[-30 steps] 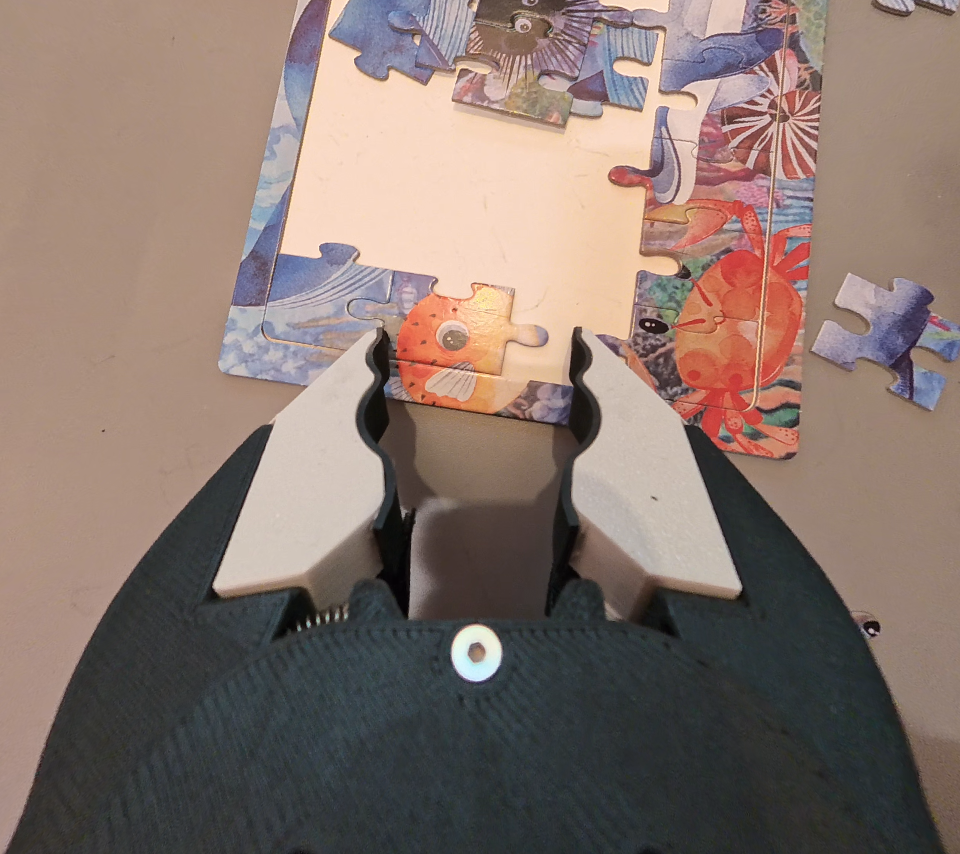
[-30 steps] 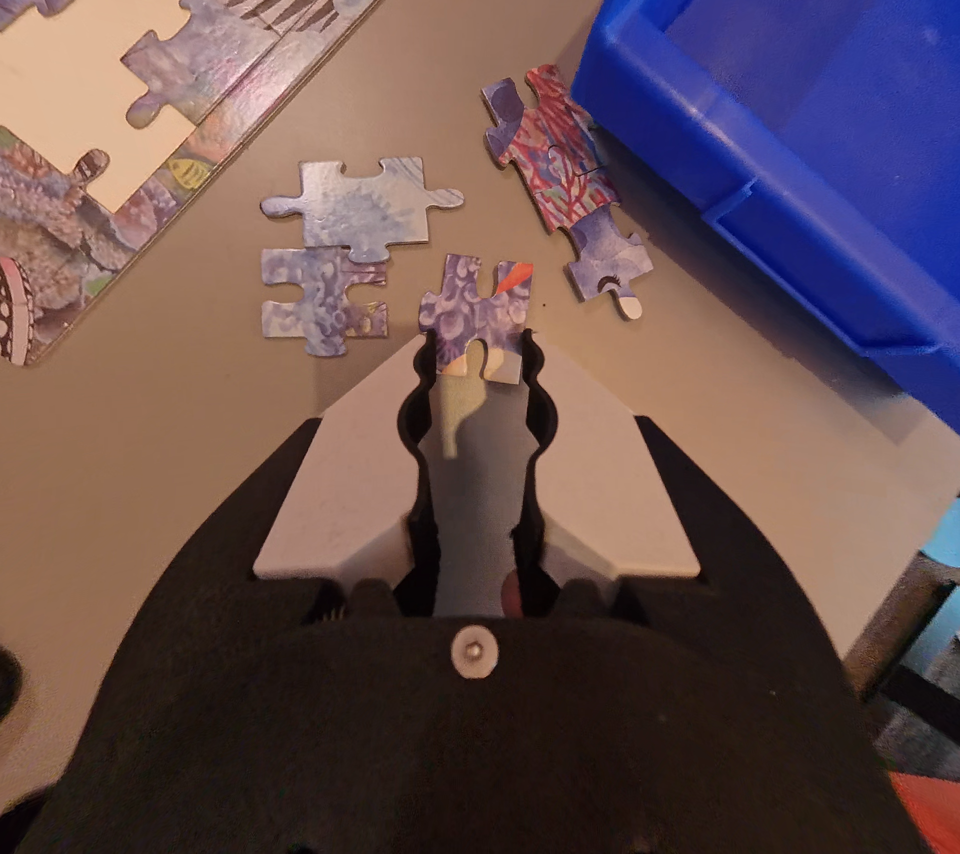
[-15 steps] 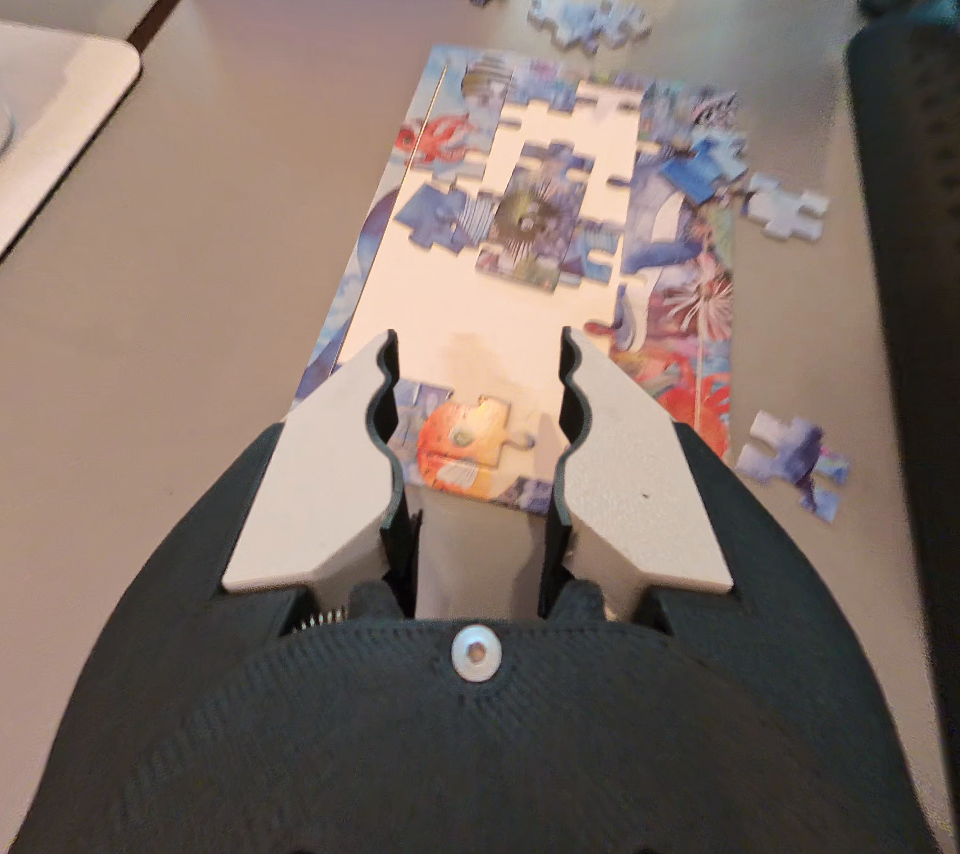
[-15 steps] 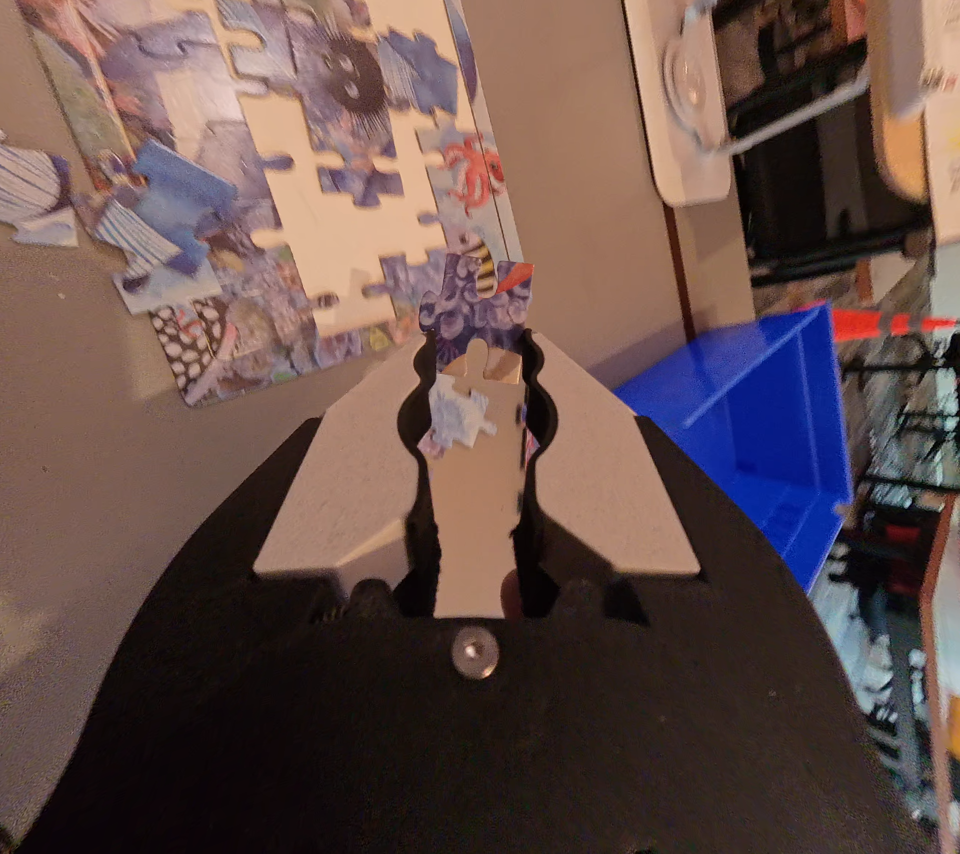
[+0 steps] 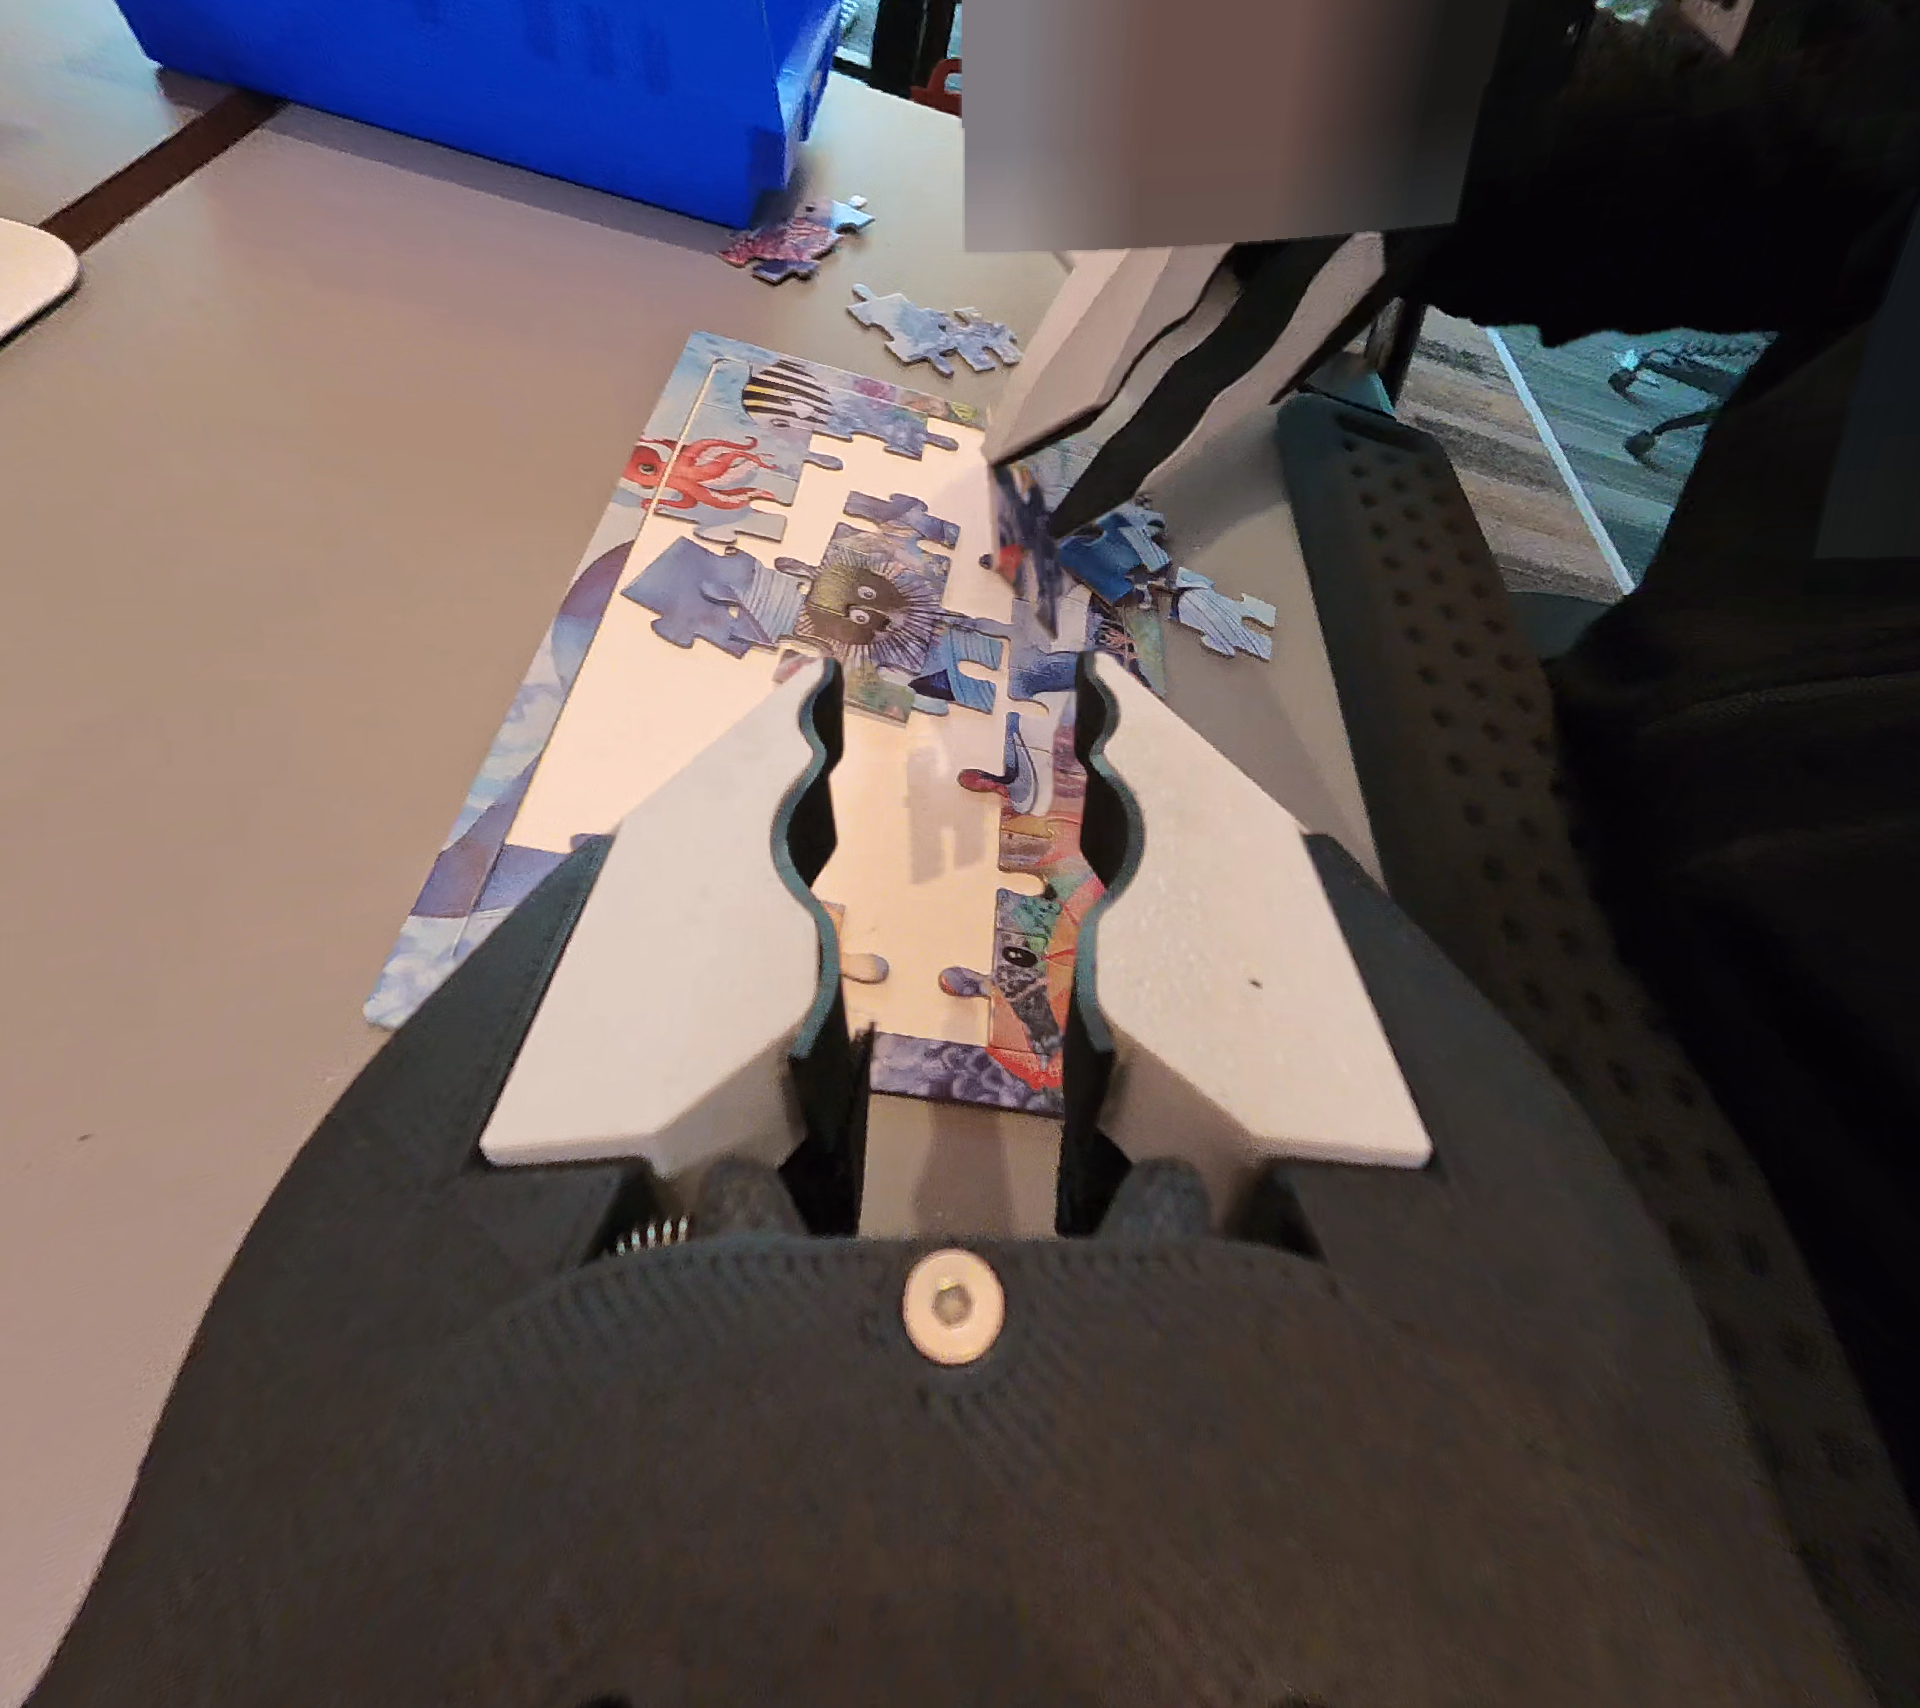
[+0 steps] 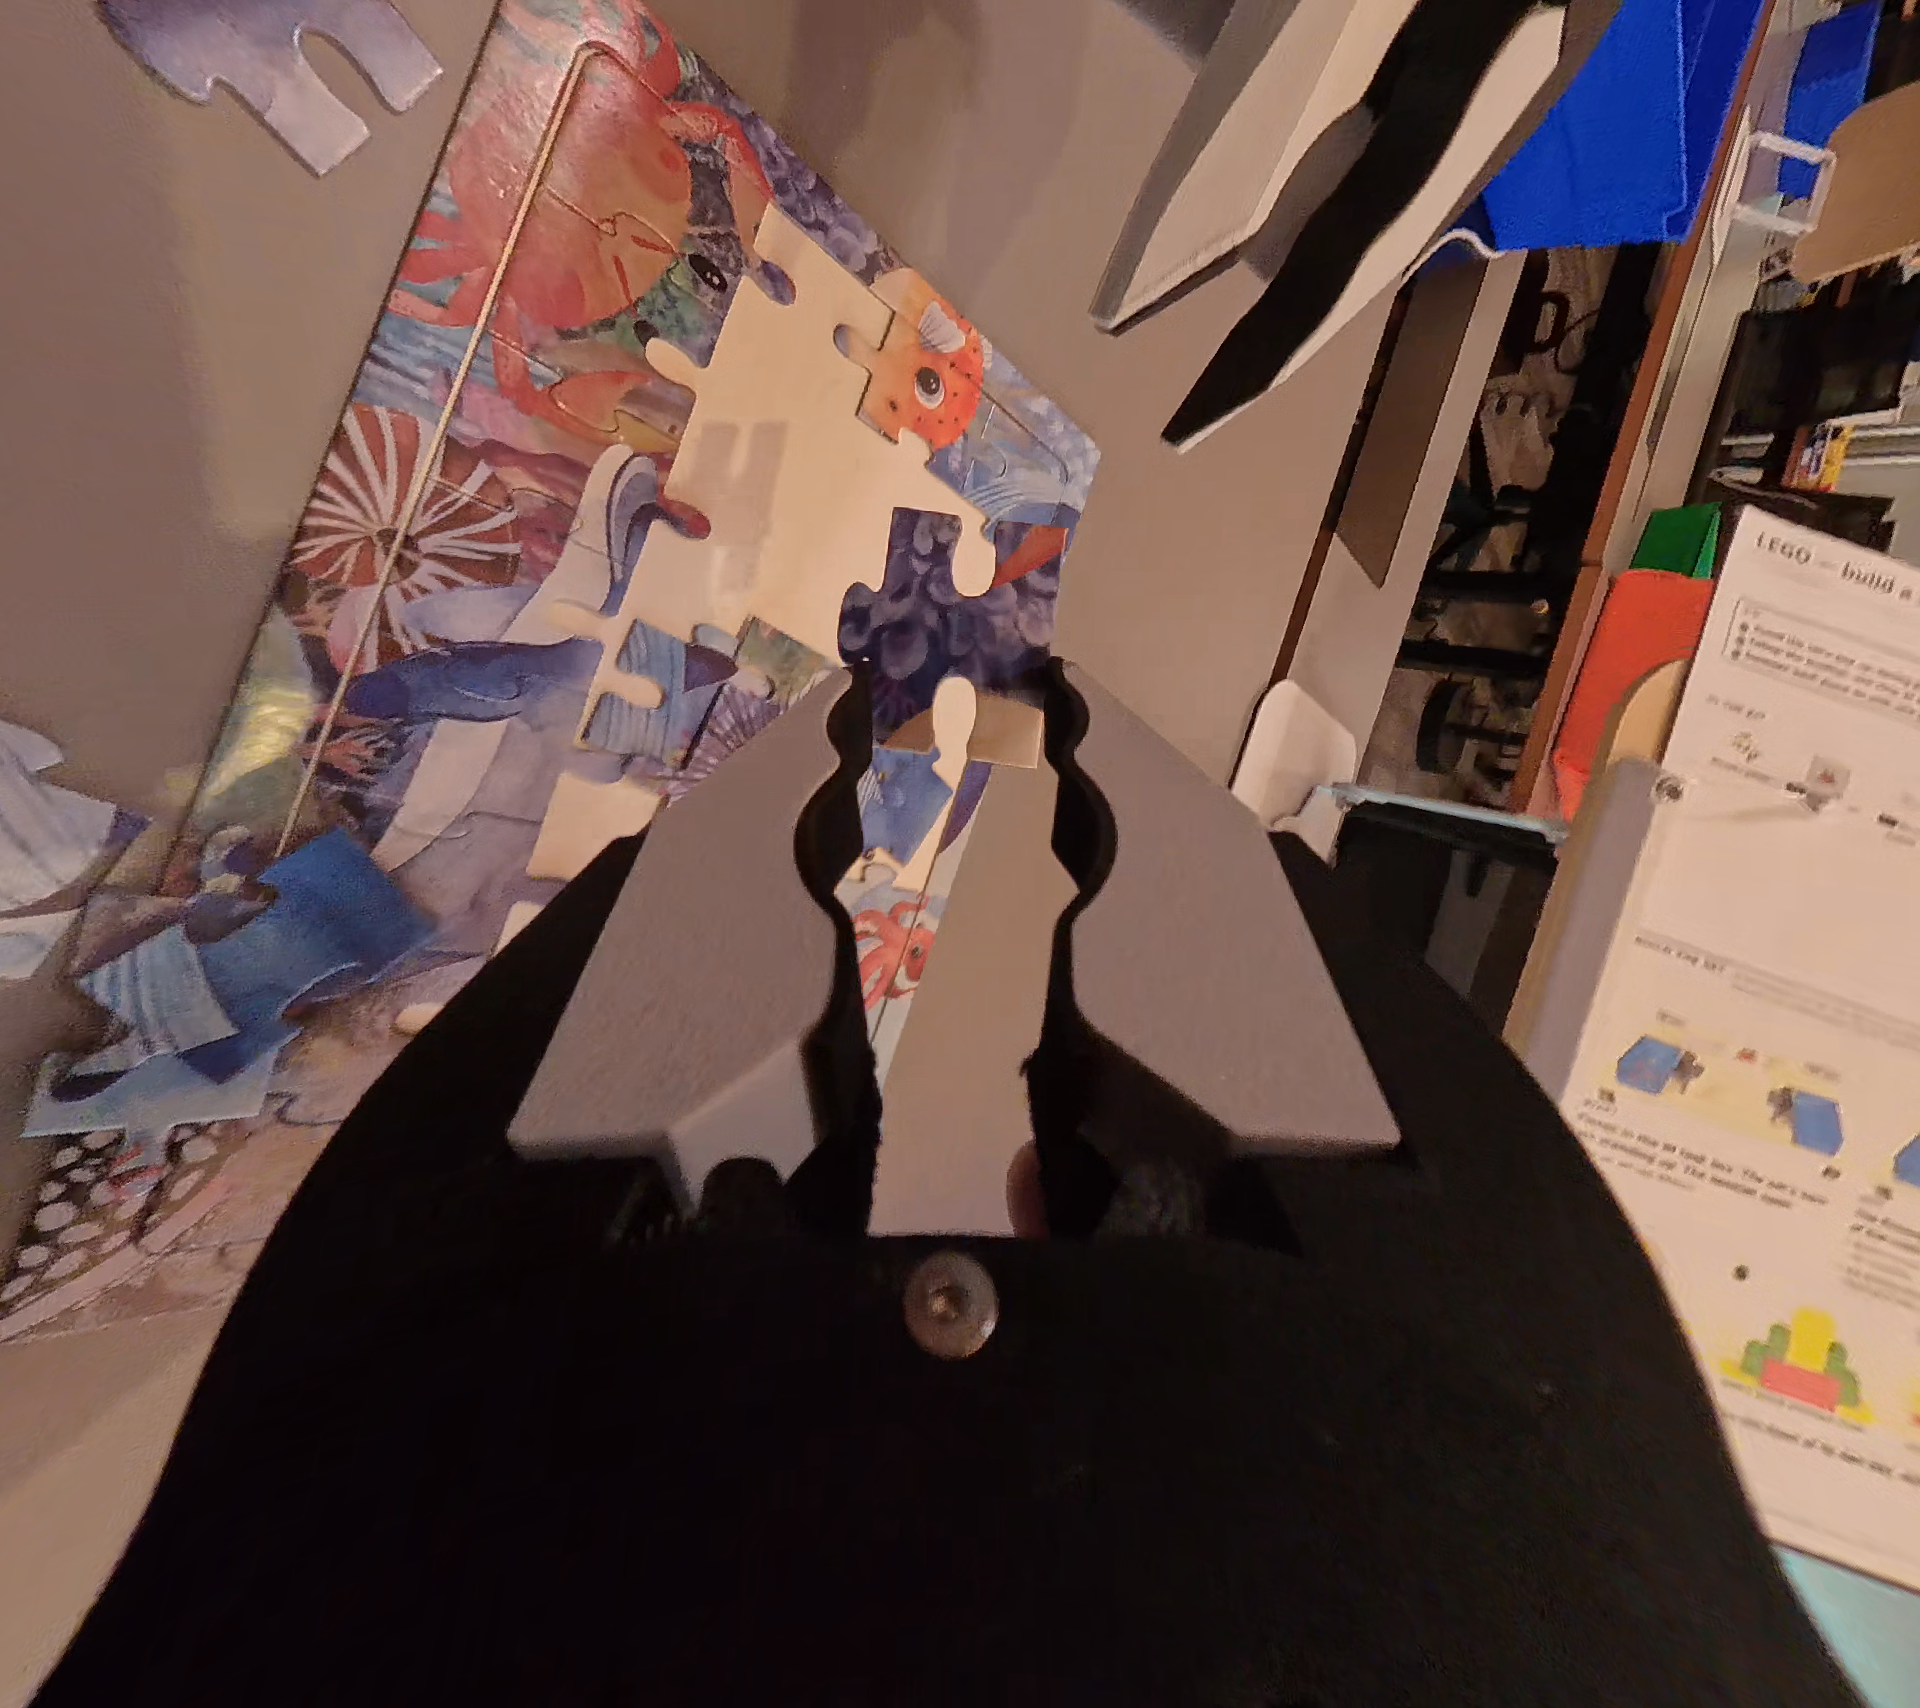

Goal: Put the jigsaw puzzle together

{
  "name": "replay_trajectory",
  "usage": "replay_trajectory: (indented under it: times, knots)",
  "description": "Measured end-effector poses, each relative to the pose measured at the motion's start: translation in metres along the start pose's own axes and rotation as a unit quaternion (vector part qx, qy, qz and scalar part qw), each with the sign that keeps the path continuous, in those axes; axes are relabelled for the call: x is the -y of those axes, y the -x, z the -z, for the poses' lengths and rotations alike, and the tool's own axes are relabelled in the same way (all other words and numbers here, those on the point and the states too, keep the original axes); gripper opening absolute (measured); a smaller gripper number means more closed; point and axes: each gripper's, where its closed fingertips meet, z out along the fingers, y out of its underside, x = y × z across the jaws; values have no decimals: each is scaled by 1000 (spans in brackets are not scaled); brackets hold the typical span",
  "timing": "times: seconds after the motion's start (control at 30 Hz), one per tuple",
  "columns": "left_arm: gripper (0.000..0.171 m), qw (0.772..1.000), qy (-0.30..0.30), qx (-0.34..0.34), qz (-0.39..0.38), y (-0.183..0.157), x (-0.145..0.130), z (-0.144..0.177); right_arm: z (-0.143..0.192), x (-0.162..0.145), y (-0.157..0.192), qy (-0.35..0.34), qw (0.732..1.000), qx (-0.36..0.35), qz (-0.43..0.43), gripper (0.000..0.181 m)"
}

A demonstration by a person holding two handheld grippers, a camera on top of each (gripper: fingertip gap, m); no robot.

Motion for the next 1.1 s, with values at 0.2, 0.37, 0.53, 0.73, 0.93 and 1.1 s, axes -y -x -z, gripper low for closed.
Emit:
replay_trajectory:
  times: [0.2, 0.37, 0.53, 0.73, 0.93, 1.1]
  knots:
    - [39, 1000, -2, -28, 2, -9, 1, -7, -11, 14, -5, -5, 999, 6, 34, 31]
    - [22, 999, 0, -44, 7, -15, -2, -20, -13, 20, -4, -10, 999, 7, 52, 31]
    - [0, 999, -34, -30, 23, -8, 7, -24, -11, 16, -15, -6, 999, -17, 31, 30]
    - [0, 985, -154, -6, 75, 11, 41, -10, 4, -17, -44, -29, 970, -47, -237, 50]
    - [0, 957, -256, 11, 136, 25, 63, -1, -1, -11, -52, -86, 903, -65, -417, 65]
    - [0, 938, -301, 18, 172, 30, 70, 1, -11, -10, -69, -71, 903, -127, -404, 64]
